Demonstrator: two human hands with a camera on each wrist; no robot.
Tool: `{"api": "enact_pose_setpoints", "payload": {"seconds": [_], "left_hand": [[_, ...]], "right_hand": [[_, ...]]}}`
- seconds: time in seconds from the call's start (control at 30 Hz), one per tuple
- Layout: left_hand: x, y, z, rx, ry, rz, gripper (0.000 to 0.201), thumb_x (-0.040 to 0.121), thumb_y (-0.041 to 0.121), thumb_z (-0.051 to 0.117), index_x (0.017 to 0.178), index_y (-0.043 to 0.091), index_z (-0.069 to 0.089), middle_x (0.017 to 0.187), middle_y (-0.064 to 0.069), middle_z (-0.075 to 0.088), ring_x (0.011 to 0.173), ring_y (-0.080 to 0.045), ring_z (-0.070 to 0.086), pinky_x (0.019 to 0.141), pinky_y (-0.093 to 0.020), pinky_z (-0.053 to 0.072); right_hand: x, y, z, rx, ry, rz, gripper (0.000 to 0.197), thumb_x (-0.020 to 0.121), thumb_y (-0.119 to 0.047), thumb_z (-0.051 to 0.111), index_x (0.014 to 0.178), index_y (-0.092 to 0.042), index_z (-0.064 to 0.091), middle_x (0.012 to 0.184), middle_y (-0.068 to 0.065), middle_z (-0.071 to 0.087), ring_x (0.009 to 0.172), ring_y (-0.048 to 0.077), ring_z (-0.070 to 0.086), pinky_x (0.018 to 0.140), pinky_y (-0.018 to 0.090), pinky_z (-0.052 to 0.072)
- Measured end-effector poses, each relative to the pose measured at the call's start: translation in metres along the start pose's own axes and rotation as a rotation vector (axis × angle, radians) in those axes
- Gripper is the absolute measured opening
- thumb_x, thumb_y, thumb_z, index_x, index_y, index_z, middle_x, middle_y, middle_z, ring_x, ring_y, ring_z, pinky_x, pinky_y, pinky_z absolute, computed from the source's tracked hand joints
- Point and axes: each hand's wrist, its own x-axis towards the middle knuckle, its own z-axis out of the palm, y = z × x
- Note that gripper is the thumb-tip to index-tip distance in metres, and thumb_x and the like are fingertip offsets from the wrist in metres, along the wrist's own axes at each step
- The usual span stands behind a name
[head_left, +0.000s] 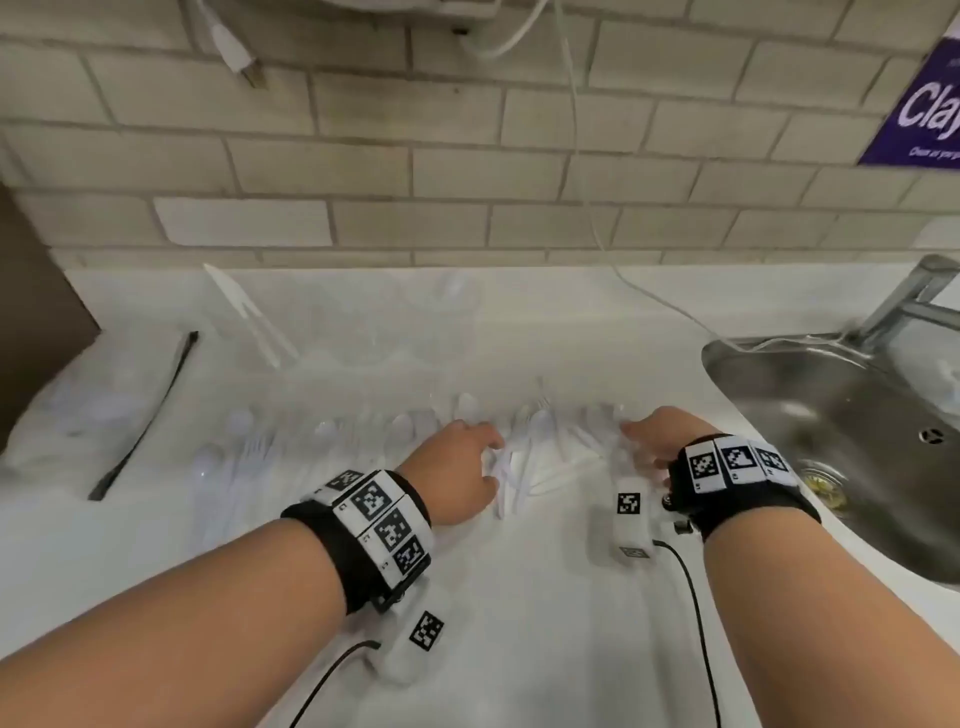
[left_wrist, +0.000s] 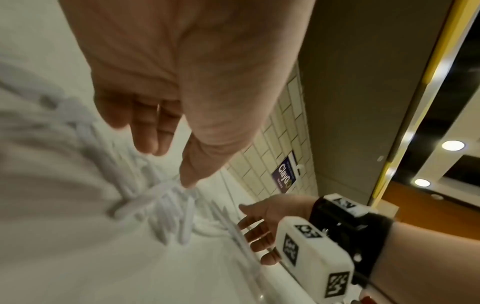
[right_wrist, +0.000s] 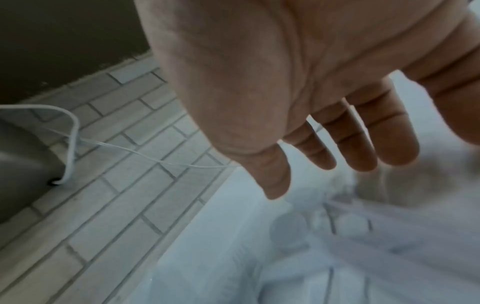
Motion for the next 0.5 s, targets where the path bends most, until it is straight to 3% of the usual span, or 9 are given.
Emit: {"api": "enact_pose_setpoints", "payload": {"seconds": [0.1, 0.23, 0.3, 0.4, 0.43, 0.5], "left_hand": [[0.022, 0.003, 0.011, 0.16, -0.039, -0.061, 0.055, 0.084, 0.038, 0.056, 0.136, 0.032, 0.038, 0.124, -0.009, 0.05, 0.109, -0.033, 0.051, 0.092, -0.039, 0.046], [0.039, 0.007, 0.015, 0.297, -0.094, -0.103, 0.048, 0.086, 0.041, 0.051, 0.132, 0.032, 0.041, 0.122, -0.009, 0.051, 0.107, -0.034, 0.052, 0.085, -0.039, 0.046], [0.044, 0.008, 0.013, 0.303, -0.092, -0.104, 0.036, 0.088, 0.037, 0.047, 0.123, 0.028, 0.049, 0.118, -0.007, 0.051, 0.104, -0.032, 0.054, 0.084, -0.039, 0.045], [0.05, 0.009, 0.011, 0.228, -0.102, -0.102, 0.016, 0.09, 0.025, 0.041, 0.101, 0.026, 0.053, 0.111, -0.007, 0.053, 0.098, -0.03, 0.057, 0.087, -0.042, 0.046], [0.053, 0.008, 0.011, 0.192, -0.105, -0.095, 0.019, 0.09, 0.021, 0.04, 0.101, 0.027, 0.055, 0.111, -0.007, 0.054, 0.099, -0.03, 0.057, 0.088, -0.043, 0.046], [0.057, 0.005, 0.009, 0.119, -0.12, -0.086, 0.031, 0.092, 0.014, 0.04, 0.114, 0.024, 0.059, 0.118, -0.009, 0.055, 0.105, -0.029, 0.057, 0.092, -0.039, 0.045]], "right_hand": [[0.013, 0.0, 0.008, 0.005, 0.023, 0.001, 0.066, 0.092, -0.065, 0.028, 0.081, -0.009, 0.063, 0.081, 0.01, 0.065, 0.078, 0.029, 0.062, 0.087, 0.041, 0.052], [0.028, -0.011, 0.019, -0.029, 0.017, -0.017, 0.063, 0.096, -0.057, 0.026, 0.076, -0.007, 0.058, 0.078, 0.009, 0.064, 0.074, 0.027, 0.061, 0.078, 0.035, 0.047], [0.029, -0.021, 0.022, -0.076, -0.006, -0.041, 0.058, 0.097, -0.054, 0.03, 0.088, -0.006, 0.061, 0.083, 0.01, 0.063, 0.077, 0.027, 0.06, 0.076, 0.033, 0.045], [0.03, -0.033, 0.028, -0.119, -0.015, -0.101, 0.051, 0.099, -0.044, 0.031, 0.111, -0.005, 0.061, 0.106, 0.014, 0.065, 0.089, 0.028, 0.058, 0.08, 0.031, 0.042], [0.029, -0.036, 0.03, -0.112, -0.016, -0.117, 0.05, 0.099, -0.041, 0.03, 0.113, -0.005, 0.061, 0.108, 0.014, 0.065, 0.092, 0.028, 0.058, 0.081, 0.031, 0.042], [0.027, -0.044, 0.035, -0.083, -0.042, -0.138, 0.048, 0.101, -0.038, 0.029, 0.113, -0.004, 0.061, 0.1, 0.012, 0.063, 0.088, 0.027, 0.058, 0.082, 0.031, 0.043]]}}
